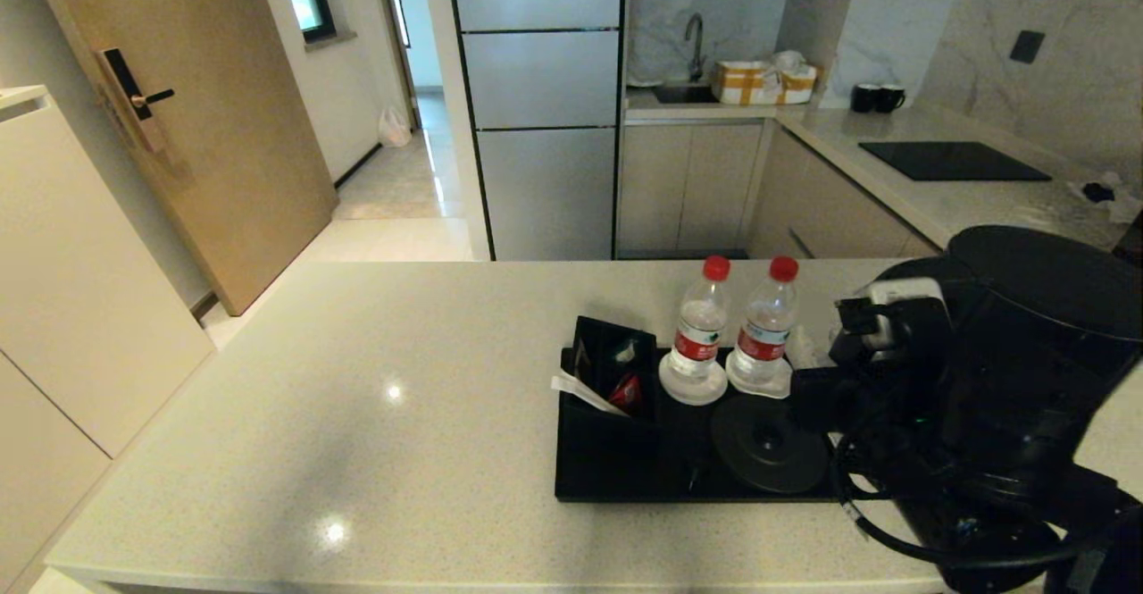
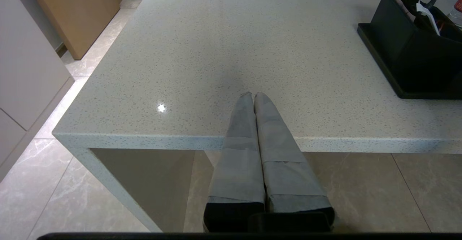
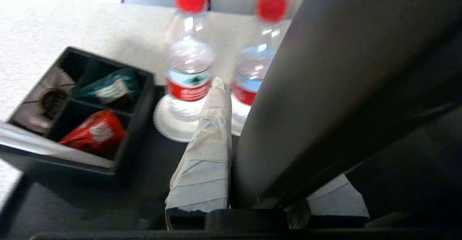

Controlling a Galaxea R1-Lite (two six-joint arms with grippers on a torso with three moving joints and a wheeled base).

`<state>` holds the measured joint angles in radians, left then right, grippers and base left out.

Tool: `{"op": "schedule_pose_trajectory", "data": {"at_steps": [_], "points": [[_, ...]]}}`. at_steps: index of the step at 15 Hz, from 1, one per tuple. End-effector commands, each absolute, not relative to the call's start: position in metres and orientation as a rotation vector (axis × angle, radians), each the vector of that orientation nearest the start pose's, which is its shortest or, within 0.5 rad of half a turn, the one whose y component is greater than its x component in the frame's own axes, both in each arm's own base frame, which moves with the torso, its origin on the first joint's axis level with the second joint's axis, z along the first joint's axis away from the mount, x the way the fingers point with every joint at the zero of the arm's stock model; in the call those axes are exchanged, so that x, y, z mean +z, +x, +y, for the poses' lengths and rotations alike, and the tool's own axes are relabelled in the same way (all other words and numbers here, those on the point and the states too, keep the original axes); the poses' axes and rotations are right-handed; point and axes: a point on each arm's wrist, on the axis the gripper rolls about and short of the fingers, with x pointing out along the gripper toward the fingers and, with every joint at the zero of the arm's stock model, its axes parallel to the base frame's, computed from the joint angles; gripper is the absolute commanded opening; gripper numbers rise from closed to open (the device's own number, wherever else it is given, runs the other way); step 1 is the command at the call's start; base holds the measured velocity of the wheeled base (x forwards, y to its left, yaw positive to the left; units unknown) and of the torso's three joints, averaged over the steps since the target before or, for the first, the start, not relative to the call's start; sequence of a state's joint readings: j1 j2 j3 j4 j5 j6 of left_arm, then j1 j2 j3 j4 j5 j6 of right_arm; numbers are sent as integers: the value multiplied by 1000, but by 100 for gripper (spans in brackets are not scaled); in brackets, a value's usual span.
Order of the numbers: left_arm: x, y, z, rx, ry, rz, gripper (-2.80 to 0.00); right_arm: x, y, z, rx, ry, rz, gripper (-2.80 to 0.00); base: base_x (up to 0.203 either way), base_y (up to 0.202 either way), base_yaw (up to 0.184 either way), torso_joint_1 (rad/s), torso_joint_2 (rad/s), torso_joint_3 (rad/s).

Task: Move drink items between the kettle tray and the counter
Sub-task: Return the kettle to its original position

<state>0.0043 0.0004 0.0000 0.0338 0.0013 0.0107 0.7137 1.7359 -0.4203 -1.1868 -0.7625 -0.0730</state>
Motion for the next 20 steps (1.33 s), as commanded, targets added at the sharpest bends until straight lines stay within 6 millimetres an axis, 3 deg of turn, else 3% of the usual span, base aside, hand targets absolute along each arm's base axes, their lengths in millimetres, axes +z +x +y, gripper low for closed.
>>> {"op": "schedule_pose_trajectory", "data": {"at_steps": [1, 11, 20], "points": [[72, -23, 0, 6, 11, 34, -280, 120, 221, 175, -32, -153, 120, -280, 0, 0, 0, 0, 0, 0], [72, -23, 0, 6, 11, 34, -280, 75, 258, 211, 54, -125, 169, -280, 0, 0, 0, 0, 0, 0], [72, -23, 0, 6, 11, 34, -280, 62, 272, 224, 62, -162, 162, -280, 0, 0, 0, 0, 0, 0]]}}
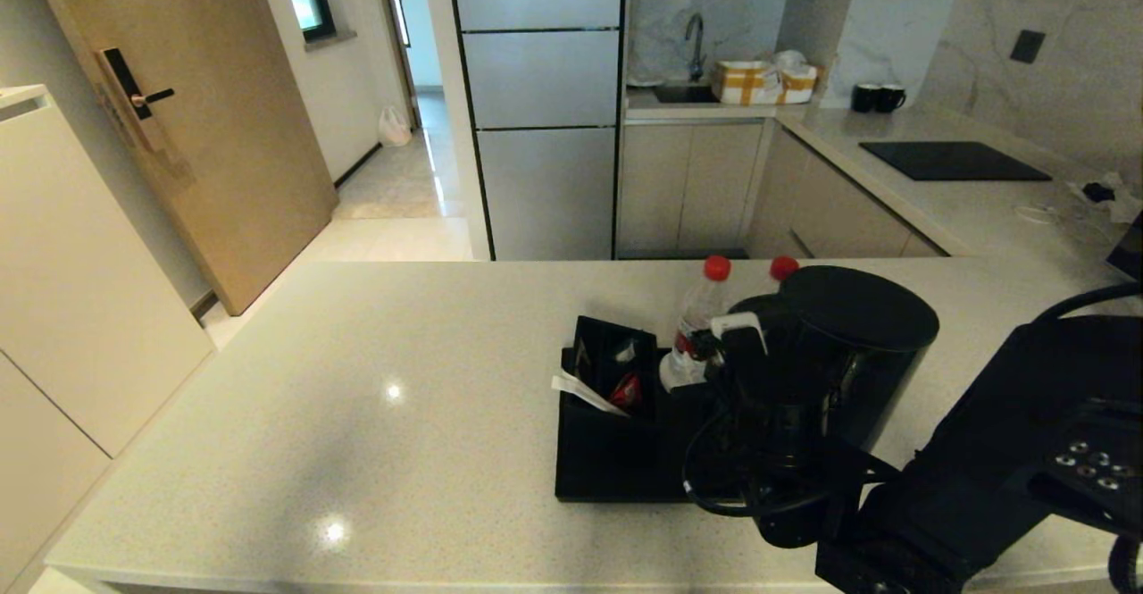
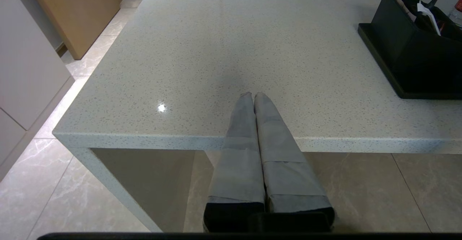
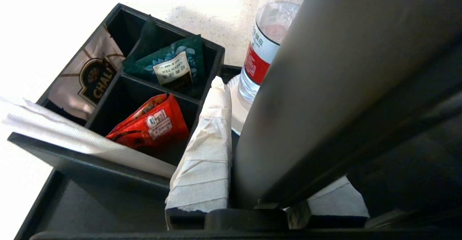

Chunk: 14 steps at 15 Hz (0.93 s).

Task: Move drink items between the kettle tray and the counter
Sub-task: Return the kettle to its original position

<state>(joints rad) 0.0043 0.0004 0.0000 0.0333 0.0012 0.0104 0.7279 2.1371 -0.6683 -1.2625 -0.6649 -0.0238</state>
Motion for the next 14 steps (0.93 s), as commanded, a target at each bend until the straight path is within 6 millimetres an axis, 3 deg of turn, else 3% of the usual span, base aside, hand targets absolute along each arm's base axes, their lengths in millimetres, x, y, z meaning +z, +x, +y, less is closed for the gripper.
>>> {"op": "schedule_pose_trajectory", "data": {"at_steps": [1, 7, 14], "points": [[72, -23, 0, 6, 11, 34, -280, 63, 273, 225, 61, -162, 158, -280, 0, 0, 0, 0, 0, 0], [72, -23, 0, 6, 11, 34, -280, 67, 272, 228, 63, -164, 151, -280, 0, 0, 0, 0, 0, 0], [72, -23, 0, 6, 11, 34, -280, 58, 267, 233, 79, -168, 172, -280, 0, 0, 0, 0, 0, 0]]}}
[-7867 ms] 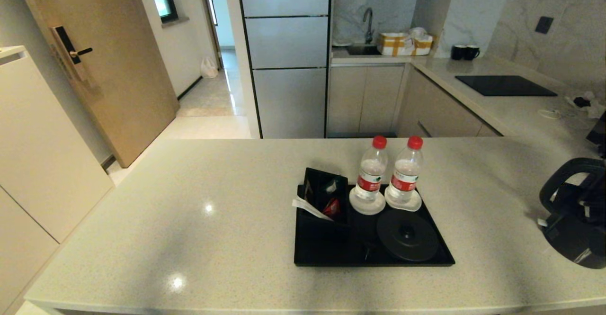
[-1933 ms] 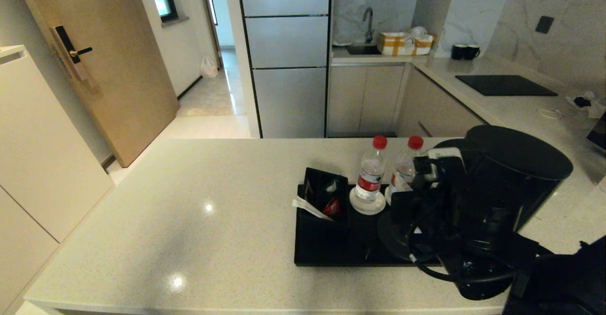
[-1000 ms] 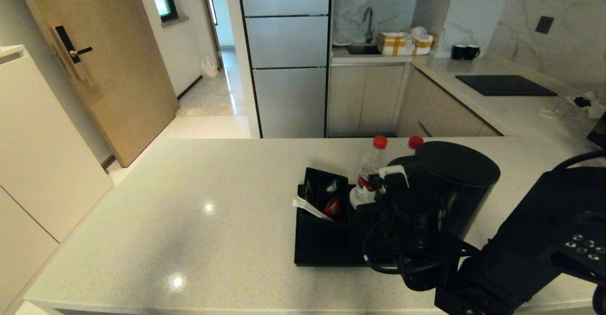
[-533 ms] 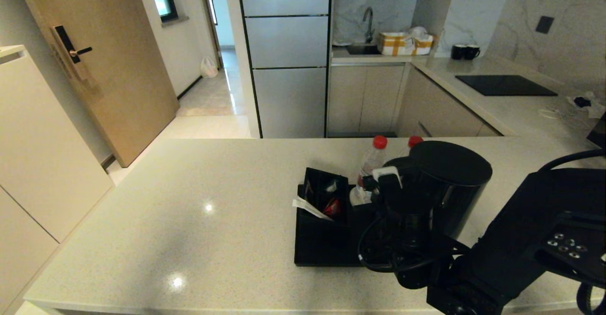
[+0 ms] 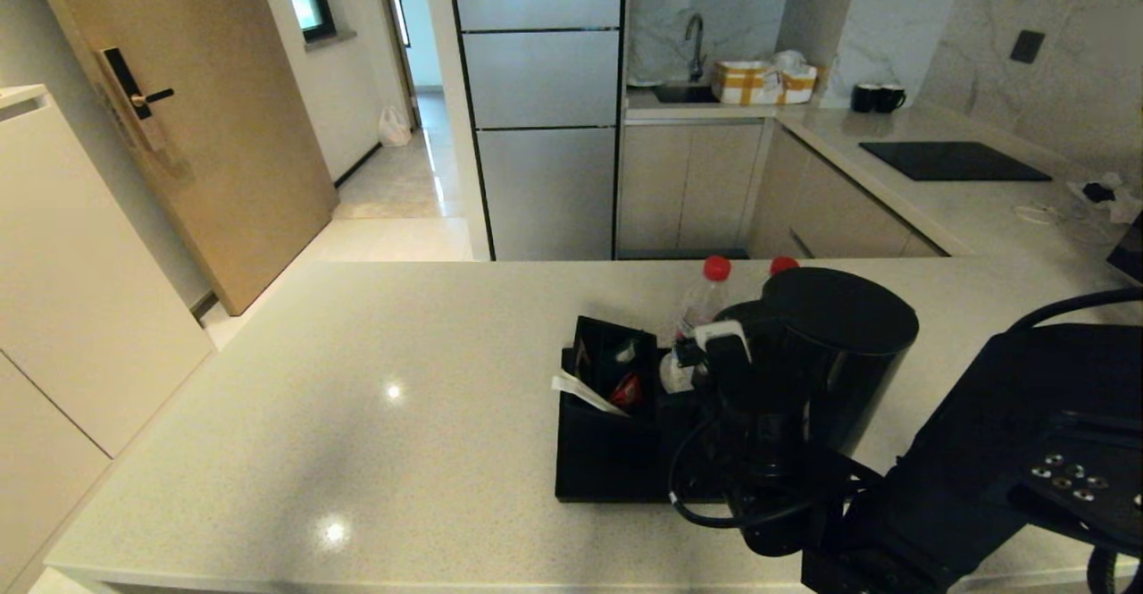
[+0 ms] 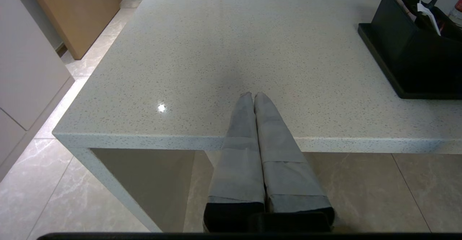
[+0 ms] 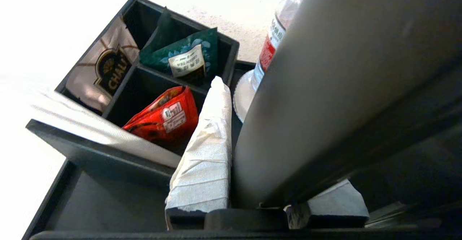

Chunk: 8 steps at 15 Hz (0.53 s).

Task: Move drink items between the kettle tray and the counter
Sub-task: Return the kettle to its original position

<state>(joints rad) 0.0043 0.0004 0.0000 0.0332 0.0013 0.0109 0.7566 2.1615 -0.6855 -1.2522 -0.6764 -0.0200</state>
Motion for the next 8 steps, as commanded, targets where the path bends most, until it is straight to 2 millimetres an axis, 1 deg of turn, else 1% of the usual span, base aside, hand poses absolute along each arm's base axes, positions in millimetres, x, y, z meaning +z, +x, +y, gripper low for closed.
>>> {"op": "schedule_pose_trajectory", "data": {"at_steps": [1, 3, 7, 8], "points": [[72, -23, 0, 6, 11, 34, -280, 56, 267, 233, 78, -163, 176, -280, 0, 0, 0, 0, 0, 0], [72, -23, 0, 6, 11, 32, -280, 47, 266, 231, 75, -155, 197, -280, 0, 0, 0, 0, 0, 0], [72, -23, 0, 6, 11, 34, -280, 36, 263, 228, 68, -117, 227, -280, 0, 0, 0, 0, 0, 0], [72, -23, 0, 6, 11, 34, -280, 37, 264, 228, 67, -101, 214, -280, 0, 0, 0, 0, 0, 0]]}}
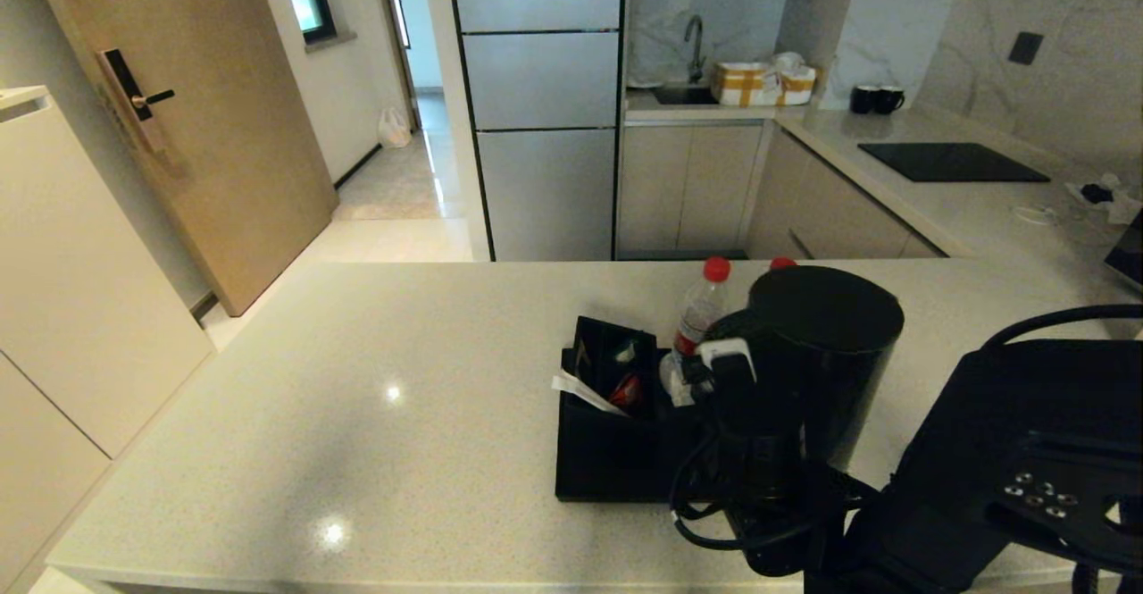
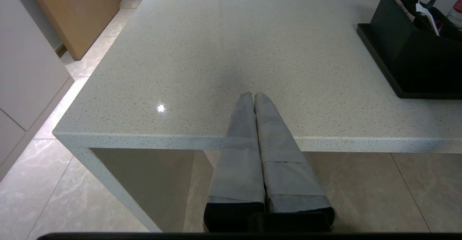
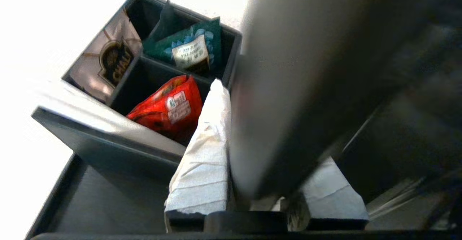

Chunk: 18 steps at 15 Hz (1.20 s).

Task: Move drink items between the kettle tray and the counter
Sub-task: Return the kettle to its original position

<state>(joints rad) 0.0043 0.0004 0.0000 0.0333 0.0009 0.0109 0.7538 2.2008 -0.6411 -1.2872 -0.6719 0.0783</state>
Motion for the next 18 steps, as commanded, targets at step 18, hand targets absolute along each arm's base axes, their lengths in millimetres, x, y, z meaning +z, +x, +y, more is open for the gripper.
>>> {"op": "schedule_pose_trajectory", "data": {"at_steps": [18], "points": [[72, -23, 0, 6, 11, 34, -280, 67, 272, 236, 74, -91, 148, -280, 0, 0, 0, 0, 0, 0]]}}
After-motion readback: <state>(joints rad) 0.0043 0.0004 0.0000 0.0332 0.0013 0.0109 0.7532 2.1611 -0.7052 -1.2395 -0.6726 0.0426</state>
